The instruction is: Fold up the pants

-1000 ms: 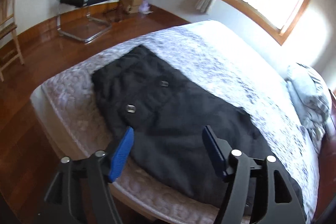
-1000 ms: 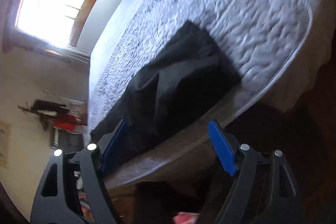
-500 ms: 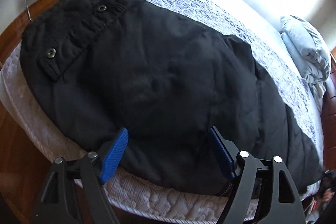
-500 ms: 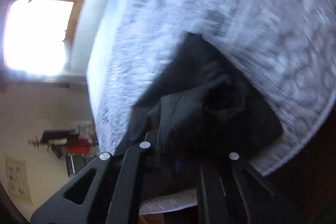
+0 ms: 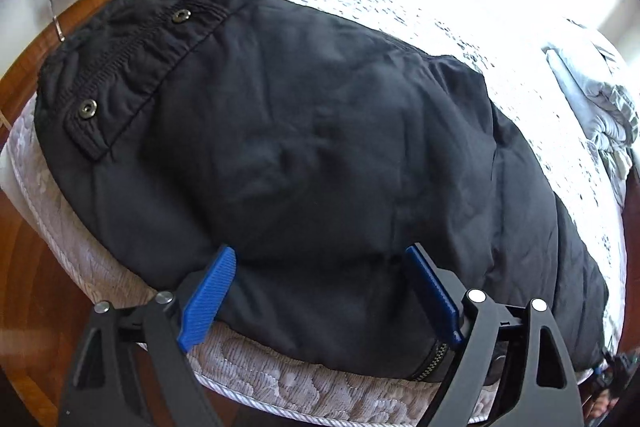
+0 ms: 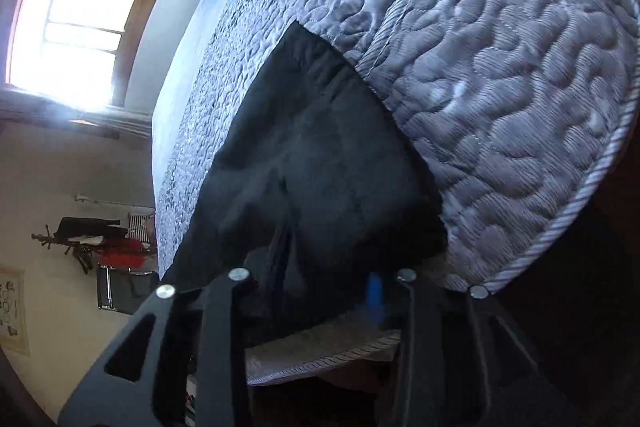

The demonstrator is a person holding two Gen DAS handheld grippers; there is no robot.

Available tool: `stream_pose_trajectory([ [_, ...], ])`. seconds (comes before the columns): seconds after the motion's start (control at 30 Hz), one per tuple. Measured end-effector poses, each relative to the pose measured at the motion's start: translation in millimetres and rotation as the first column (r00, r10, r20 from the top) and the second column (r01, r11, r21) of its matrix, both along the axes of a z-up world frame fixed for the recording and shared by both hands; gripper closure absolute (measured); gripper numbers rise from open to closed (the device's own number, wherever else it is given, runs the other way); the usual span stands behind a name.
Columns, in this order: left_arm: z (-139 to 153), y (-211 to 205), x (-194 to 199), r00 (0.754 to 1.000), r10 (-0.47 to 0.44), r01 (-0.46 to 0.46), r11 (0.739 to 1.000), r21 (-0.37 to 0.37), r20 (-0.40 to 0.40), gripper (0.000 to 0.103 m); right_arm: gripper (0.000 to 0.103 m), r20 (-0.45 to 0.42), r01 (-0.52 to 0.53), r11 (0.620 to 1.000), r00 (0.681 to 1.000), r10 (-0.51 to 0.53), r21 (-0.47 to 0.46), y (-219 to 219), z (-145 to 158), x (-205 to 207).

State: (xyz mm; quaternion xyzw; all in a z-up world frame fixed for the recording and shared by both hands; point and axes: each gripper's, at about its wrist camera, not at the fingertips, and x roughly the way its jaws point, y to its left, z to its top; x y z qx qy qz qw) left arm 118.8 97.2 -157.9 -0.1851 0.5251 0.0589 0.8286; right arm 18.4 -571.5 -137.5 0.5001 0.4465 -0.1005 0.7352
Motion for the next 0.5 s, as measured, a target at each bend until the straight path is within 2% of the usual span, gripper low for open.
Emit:
stream_pose_trajectory([
  [0.03, 1.0, 2.7, 2.2, 1.000, 0.005, -0.005, 1.000, 0.001, -0.001, 0.016, 0.059, 0.003, 0.013, 1.000, 1.000, -0.013, -0.001, -2.0, 4.9, -8.6],
  [0.07, 3.4, 4.2, 1.2, 1.000, 0.012, -0.012, 1.000, 0.003, 0.001, 0.016, 0.050, 0.007, 0.028, 1.000, 1.000, -0.028, 0.005, -3.6, 8.6, -15.1],
  [0.13, 12.5, 4.0, -1.3, 0.999, 0.027, -0.027, 1.000, 0.011, 0.023, 0.016, 0.043, 0.008, 0.049, 0.999, 0.999, -0.049, 0.010, -10.3, 13.0, -31.2],
  [0.2, 23.9, 3.3, -3.7, 0.997, 0.040, -0.042, 0.999, 0.017, 0.071, 0.016, 0.042, 0.018, 0.049, 0.999, 0.999, -0.049, 0.017, -10.5, 15.0, -37.0],
  [0.3, 40.0, -2.7, -6.8, 0.991, 0.045, -0.048, 0.999, 0.017, 0.130, 0.009, 0.039, 0.029, 0.033, 0.997, 0.999, -0.035, 0.077, -5.5, 7.6, -38.9],
  [0.5, 39.2, -1.4, -12.8, 0.992, 0.029, -0.031, 0.999, 0.016, 0.119, 0.009, 0.039, -0.006, 0.031, 0.990, 1.000, -0.030, 0.138, 7.3, -11.6, -31.6],
])
